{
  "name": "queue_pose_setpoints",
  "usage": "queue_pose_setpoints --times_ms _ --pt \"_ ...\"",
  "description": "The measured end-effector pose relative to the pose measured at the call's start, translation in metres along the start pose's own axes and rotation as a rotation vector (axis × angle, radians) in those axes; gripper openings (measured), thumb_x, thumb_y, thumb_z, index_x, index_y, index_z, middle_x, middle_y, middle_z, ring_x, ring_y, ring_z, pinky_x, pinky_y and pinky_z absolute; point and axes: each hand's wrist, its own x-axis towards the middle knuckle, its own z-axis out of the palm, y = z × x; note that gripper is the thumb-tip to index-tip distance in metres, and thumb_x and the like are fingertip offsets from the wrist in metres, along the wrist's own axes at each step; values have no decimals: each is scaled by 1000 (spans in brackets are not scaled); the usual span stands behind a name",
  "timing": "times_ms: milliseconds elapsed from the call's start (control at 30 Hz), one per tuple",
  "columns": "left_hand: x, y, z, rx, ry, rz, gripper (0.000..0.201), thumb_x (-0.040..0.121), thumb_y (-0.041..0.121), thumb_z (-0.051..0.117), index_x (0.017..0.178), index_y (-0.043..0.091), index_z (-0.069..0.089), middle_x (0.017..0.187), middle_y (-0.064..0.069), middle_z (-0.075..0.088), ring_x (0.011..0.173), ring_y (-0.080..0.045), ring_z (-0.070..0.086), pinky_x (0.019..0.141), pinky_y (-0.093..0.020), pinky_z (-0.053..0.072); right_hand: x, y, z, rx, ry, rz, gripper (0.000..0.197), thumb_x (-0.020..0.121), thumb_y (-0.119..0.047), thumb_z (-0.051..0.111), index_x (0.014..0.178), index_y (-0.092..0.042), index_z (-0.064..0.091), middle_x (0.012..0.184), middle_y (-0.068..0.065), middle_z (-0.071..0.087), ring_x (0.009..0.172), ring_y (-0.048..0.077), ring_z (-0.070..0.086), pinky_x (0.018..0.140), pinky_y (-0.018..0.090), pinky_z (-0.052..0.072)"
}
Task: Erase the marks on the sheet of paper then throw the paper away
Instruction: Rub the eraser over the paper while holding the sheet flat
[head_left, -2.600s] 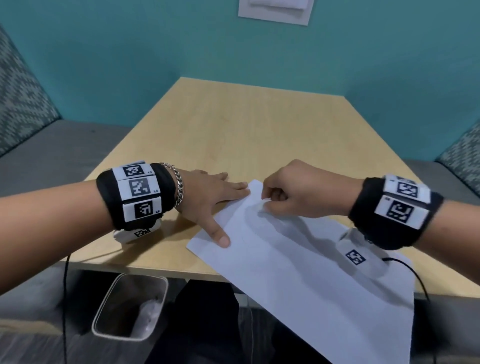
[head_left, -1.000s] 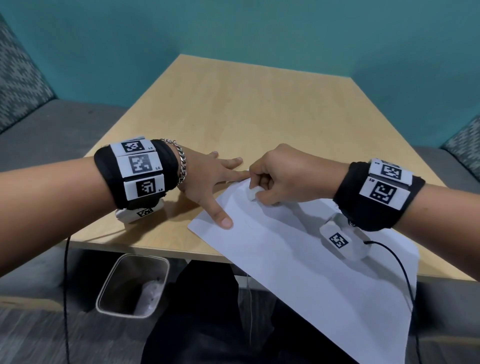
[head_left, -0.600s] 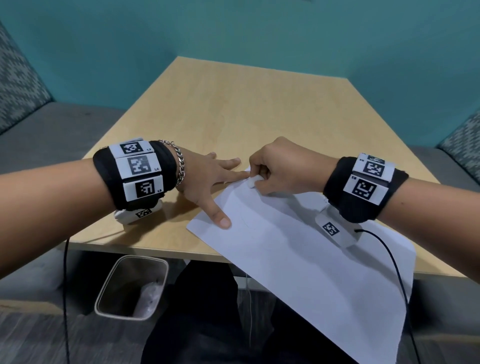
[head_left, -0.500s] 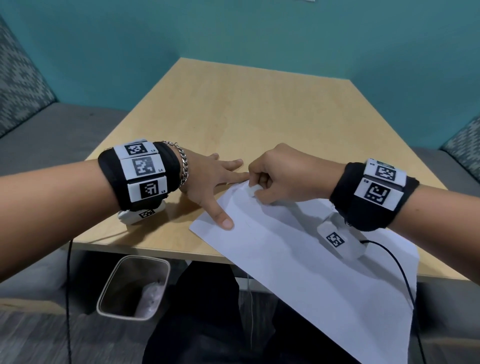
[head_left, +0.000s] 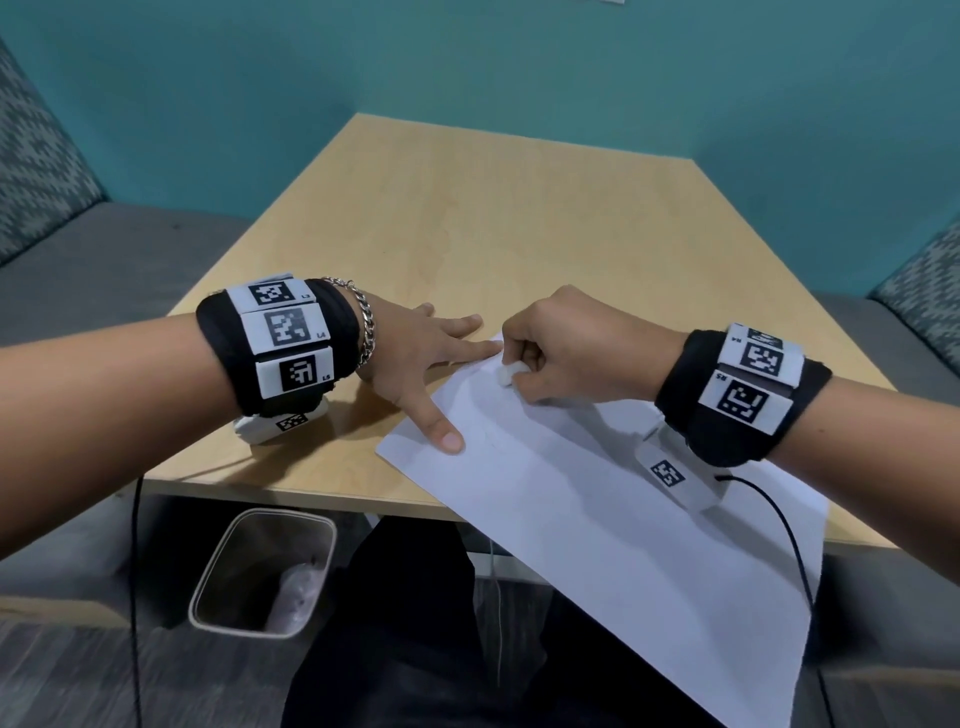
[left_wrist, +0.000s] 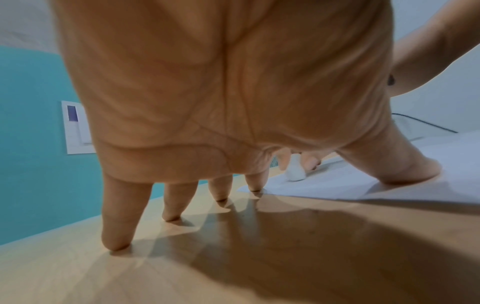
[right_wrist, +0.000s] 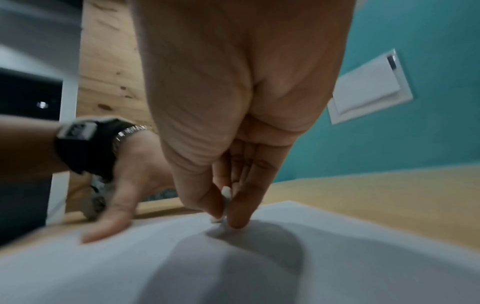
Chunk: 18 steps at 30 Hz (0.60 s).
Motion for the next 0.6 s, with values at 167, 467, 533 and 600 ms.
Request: queue_pose_setpoints --times_ms 167,467,533,600 --pt "-1 0 0 -24 -2 1 128 61 96 66 155 65 -15 170 18 -27 160 -37 -15 126 -67 2 -4 -9 2 17 -71 -53 6 85 -23 74 90 -22 72 70 -5 70 68 13 66 67 37 58" --pt "-6 7 11 50 152 131 138 65 103 53 168 31 -5 175 12 -10 162 -29 -6 130 -57 7 -6 1 3 -51 -1 49 17 86 -28 73 99 -16 73 71 -9 64 69 9 61 70 42 59" --pt "-9 4 11 -1 124 203 137 69 92 65 168 30 -5 174 15 -10 161 -18 -10 131 -48 -3 -6 2 3 -55 6 48 19 87 -27 73 102 -16 73 69 -11 62 67 1 56 70 39 58" --pt "-11 2 11 9 73 149 137 69 90 67 167 35 -10 174 19 -13 162 -22 -10 131 -51 1 -5 -1 2 -52 -7 47 18 87 -26 73 103 -17 73 72 -11 63 70 0 56 70 38 58"
